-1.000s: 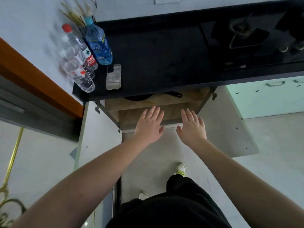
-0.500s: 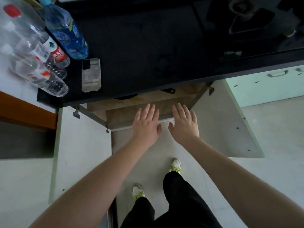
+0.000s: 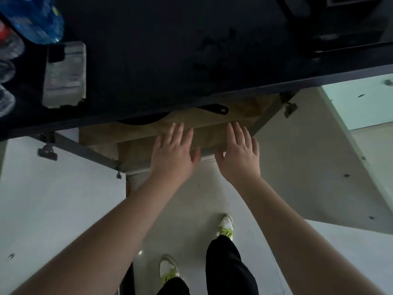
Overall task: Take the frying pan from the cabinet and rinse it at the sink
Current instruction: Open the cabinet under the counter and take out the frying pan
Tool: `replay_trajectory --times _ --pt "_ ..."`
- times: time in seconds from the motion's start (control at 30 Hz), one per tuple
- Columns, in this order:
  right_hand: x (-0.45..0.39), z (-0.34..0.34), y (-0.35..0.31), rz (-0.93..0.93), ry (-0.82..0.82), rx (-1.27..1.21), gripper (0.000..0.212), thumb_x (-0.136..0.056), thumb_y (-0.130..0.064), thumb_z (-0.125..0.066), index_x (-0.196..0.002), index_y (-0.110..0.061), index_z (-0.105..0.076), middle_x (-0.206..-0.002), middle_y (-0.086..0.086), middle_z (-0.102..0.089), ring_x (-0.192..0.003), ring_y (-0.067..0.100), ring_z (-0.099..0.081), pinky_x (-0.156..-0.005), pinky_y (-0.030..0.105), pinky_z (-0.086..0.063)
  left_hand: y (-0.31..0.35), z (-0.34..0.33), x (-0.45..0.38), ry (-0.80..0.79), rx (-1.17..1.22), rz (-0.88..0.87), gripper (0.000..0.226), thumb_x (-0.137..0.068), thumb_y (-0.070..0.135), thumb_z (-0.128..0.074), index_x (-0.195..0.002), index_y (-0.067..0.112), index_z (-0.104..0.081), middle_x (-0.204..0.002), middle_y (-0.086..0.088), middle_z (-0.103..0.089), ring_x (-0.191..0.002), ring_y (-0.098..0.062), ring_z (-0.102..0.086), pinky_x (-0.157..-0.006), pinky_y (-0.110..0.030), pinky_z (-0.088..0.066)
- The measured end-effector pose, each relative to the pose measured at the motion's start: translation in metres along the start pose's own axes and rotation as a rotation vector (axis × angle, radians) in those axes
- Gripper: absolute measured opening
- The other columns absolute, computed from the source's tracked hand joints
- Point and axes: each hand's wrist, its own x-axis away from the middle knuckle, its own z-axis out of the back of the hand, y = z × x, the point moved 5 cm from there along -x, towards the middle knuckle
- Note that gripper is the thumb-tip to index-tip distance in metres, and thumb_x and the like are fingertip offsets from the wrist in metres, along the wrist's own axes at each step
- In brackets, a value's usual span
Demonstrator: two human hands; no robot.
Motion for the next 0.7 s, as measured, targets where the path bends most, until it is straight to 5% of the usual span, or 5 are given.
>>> replay_trajectory --times 0.3,0.7 --pt "-0.070 -0.057 0.013 0.027 0.012 0.027 0.072 -0.098 -0.045 -0.034 -0.156 -0.021 0.002 -0.164 0.002 0.002 -0.150 0.021 0.005 -0.118 0.041 0.008 0.003 -0.058 -0.070 0.077 -0.030 -0.003 0.067 -0.097 0.056 -0.016 -0.155 0.024 -0.014 -0.163 -0.004 -0.010 -0.150 -0.022 -0.002 -0.119 -0.044 -0.009" --pt "-0.149 -0.102 0.009 0.164 0.314 0.034 0.071 -0.094 -0.040 -0.048 -0.154 -0.019 -0.017 -0.161 0.006 -0.017 -0.150 0.025 -0.007 -0.119 0.044 0.001 -0.011 -0.125 -0.152 0.189 0.121 0.054 0.065 -0.096 0.058 -0.020 -0.153 0.027 -0.021 -0.163 -0.002 -0.006 -0.150 -0.023 -0.002 -0.119 -0.044 -0.008"
